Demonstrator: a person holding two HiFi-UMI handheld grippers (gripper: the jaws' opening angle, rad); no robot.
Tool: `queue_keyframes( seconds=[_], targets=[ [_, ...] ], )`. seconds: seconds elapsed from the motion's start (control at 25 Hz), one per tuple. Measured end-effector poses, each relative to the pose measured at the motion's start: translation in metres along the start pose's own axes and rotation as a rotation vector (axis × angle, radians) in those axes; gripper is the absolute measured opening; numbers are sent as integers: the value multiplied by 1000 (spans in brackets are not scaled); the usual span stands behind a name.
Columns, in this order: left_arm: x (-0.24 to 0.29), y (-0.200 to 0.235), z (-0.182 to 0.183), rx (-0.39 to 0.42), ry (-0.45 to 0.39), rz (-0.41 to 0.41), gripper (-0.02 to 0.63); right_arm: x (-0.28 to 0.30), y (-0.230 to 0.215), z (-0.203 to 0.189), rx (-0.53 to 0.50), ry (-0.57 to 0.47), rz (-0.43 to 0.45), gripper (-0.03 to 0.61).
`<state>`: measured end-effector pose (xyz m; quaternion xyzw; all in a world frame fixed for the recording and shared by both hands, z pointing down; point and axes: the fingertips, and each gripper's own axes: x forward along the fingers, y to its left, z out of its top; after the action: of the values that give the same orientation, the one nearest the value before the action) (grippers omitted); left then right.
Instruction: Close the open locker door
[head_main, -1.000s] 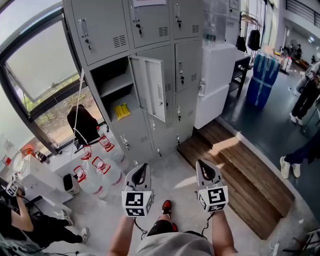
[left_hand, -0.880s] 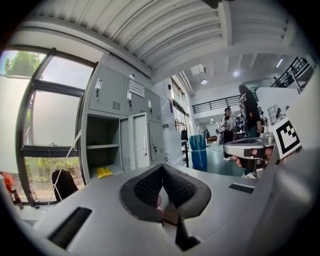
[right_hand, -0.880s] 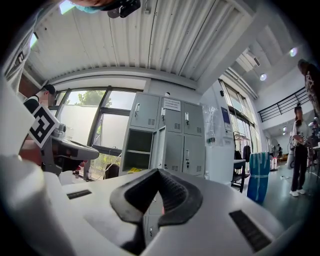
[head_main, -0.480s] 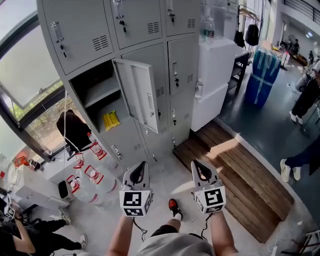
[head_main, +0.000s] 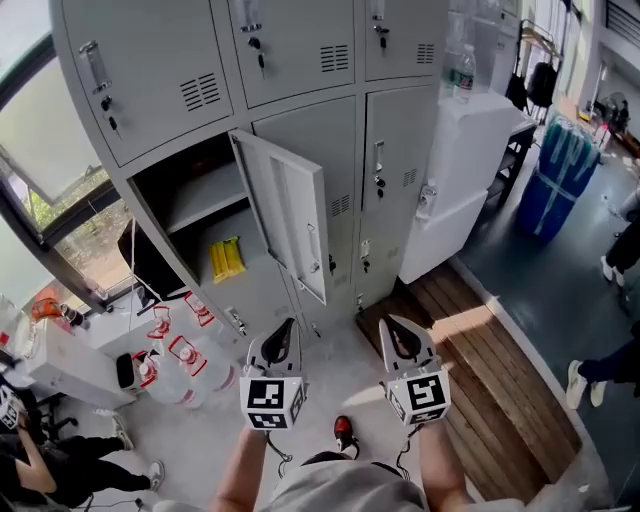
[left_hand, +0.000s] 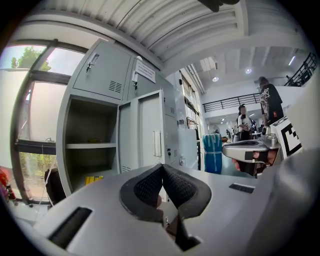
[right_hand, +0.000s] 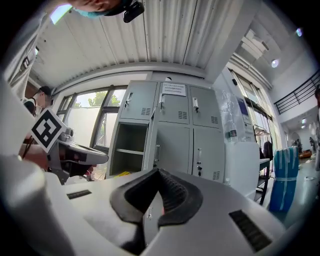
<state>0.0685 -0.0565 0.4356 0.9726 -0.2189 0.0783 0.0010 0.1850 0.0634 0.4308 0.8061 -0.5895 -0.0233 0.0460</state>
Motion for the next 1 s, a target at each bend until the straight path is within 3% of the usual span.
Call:
queue_keyframes(
  seconds=[0.64, 1.0],
  targets=[
    [50, 51, 6, -21, 23, 183, 21, 106, -6, 8, 23, -46, 235, 15],
    [47, 63, 7, -56, 32, 379, 21, 147, -3, 15, 38, -89, 463, 16]
  ],
)
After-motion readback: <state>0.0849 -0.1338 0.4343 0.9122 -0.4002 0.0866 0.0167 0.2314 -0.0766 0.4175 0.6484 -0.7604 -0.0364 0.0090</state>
